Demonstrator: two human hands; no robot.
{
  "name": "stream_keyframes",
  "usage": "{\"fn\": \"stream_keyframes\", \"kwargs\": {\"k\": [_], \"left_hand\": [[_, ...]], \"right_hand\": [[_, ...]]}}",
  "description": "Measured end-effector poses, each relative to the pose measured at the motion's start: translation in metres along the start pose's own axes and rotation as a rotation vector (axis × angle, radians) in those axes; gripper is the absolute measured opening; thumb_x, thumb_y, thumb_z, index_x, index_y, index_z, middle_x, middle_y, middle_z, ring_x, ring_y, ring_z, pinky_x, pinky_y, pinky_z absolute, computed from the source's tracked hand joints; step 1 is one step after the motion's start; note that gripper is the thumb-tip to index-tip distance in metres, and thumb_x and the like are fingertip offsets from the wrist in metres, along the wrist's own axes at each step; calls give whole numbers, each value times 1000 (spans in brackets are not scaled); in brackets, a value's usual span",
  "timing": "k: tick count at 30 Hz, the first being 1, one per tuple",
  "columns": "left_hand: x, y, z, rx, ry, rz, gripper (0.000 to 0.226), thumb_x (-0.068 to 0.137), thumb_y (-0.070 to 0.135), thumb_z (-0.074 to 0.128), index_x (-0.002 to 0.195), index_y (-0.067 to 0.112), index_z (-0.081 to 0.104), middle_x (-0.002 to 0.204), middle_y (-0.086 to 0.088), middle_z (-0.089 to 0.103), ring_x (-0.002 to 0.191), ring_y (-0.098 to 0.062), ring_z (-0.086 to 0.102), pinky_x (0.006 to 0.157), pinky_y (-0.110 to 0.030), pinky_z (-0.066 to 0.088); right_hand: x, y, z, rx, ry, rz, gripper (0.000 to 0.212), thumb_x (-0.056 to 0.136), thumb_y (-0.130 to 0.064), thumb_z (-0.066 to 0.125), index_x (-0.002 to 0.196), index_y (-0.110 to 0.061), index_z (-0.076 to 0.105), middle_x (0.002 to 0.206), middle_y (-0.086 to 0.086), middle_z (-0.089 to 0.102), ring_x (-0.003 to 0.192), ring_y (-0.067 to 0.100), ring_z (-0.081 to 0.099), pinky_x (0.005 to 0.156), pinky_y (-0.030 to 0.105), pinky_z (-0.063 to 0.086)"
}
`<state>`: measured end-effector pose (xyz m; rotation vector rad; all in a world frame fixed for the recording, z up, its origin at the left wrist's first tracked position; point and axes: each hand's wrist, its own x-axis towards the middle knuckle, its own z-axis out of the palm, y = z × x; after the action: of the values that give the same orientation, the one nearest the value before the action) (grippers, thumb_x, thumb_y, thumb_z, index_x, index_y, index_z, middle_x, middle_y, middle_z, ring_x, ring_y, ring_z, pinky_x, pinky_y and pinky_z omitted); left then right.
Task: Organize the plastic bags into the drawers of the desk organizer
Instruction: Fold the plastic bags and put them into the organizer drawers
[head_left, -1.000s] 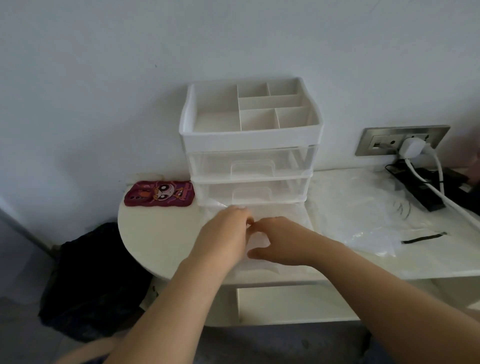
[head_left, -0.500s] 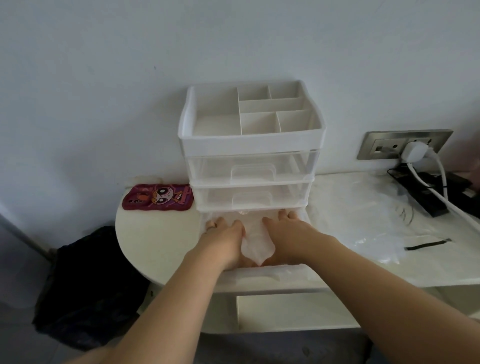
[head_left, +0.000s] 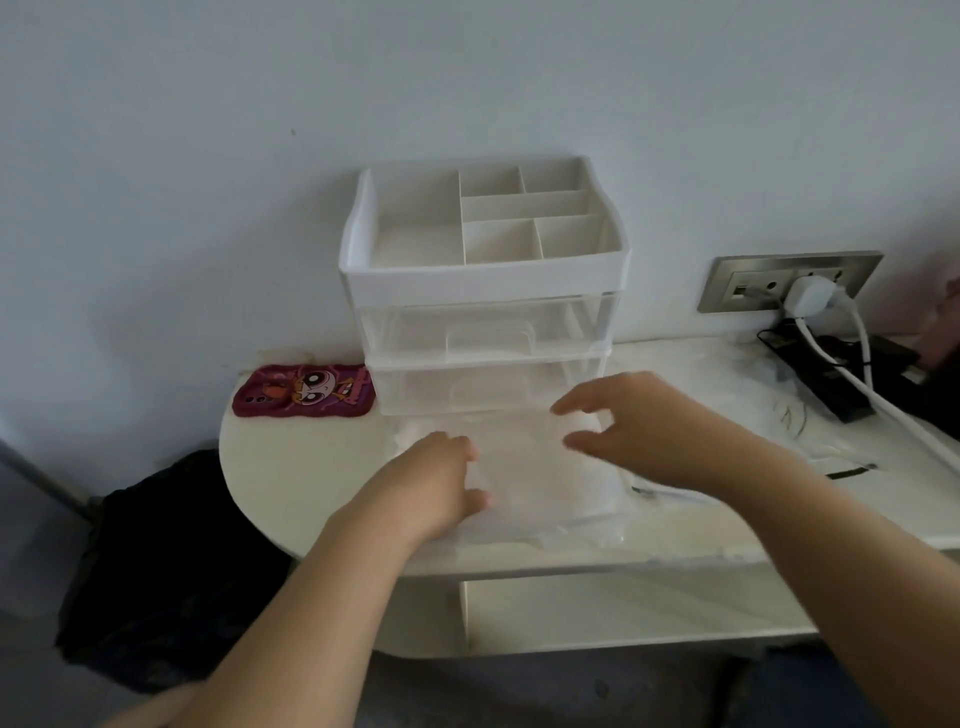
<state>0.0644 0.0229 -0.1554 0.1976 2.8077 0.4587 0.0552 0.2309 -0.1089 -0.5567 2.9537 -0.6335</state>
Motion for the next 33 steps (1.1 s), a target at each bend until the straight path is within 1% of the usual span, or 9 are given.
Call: {"fn": "stream_keyframes", "kwargs": {"k": [3, 6, 8, 11, 16, 19, 24, 29, 33], "left_hand": [[-11, 3, -1, -51, 104, 70, 42, 93, 35, 55, 133, 29, 46, 141, 8, 42, 125, -12, 45, 100, -28, 35], [-14, 8, 0, -82, 167, 116, 33, 94, 33, 53, 127, 33, 51, 134, 12, 47, 115, -8, 50, 95, -28, 41], [-13, 9, 2, -92, 204, 130, 31, 94, 33, 52, 125, 34, 53, 131, 15, 49, 114, -5, 51, 92, -28, 42], [-12, 16, 7, -104, 244, 149, 30, 94, 33, 51, 124, 36, 53, 129, 17, 51, 114, -4, 51, 90, -26, 42], [-12, 25, 11, -129, 256, 167, 26, 94, 29, 51, 119, 36, 56, 123, 19, 54, 110, 1, 51, 91, -28, 44], [-12, 24, 13, -140, 243, 159, 26, 94, 27, 52, 118, 35, 58, 121, 20, 55, 107, 2, 51, 91, -27, 44], [-8, 23, 14, -157, 246, 156, 26, 94, 26, 53, 118, 33, 58, 123, 19, 55, 108, 1, 52, 92, -29, 45], [-5, 30, 15, -170, 250, 174, 24, 94, 29, 52, 117, 35, 58, 122, 22, 55, 107, 2, 52, 91, -30, 45], [-6, 33, 12, -166, 267, 180, 24, 93, 29, 52, 116, 34, 58, 121, 21, 55, 107, 1, 53, 92, -32, 45]], "right_hand": [[-23, 26, -20, 4, 88, 122, 9, 86, -22, 62, 83, -27, 70, 80, -16, 67, 75, 1, 62, 63, 6, 42], [-39, 57, -22, -113, -82, 302, 16, 86, -18, 58, 78, -18, 73, 72, -9, 69, 72, 7, 65, 70, 24, 54], [-44, 75, -11, -275, -233, 363, 24, 92, -18, 50, 97, -10, 72, 98, 0, 71, 92, 15, 64, 87, 31, 51], [-48, 94, 4, -350, -225, 406, 39, 100, -22, 36, 137, -13, 44, 145, 4, 41, 133, 21, 39, 110, 32, 31], [-30, 104, 26, -302, -147, 319, 53, 100, -18, 32, 150, -13, 15, 159, 3, 12, 145, 19, 12, 116, 38, 20], [-23, 111, 35, -265, -178, 372, 47, 98, -21, 40, 143, -8, 35, 148, 13, 34, 134, 29, 34, 107, 42, 34], [-29, 117, 28, -222, -4, 323, 28, 89, -27, 58, 116, -23, 64, 114, 1, 56, 107, 22, 54, 83, 30, 44], [-34, 115, 27, -351, 48, 310, 26, 93, -17, 46, 97, -20, 71, 100, 2, 65, 93, 23, 60, 76, 34, 52], [-44, 107, 23, -318, 130, 302, 31, 96, -29, 42, 94, -17, 70, 96, 0, 66, 90, 21, 59, 69, 30, 47]]}}
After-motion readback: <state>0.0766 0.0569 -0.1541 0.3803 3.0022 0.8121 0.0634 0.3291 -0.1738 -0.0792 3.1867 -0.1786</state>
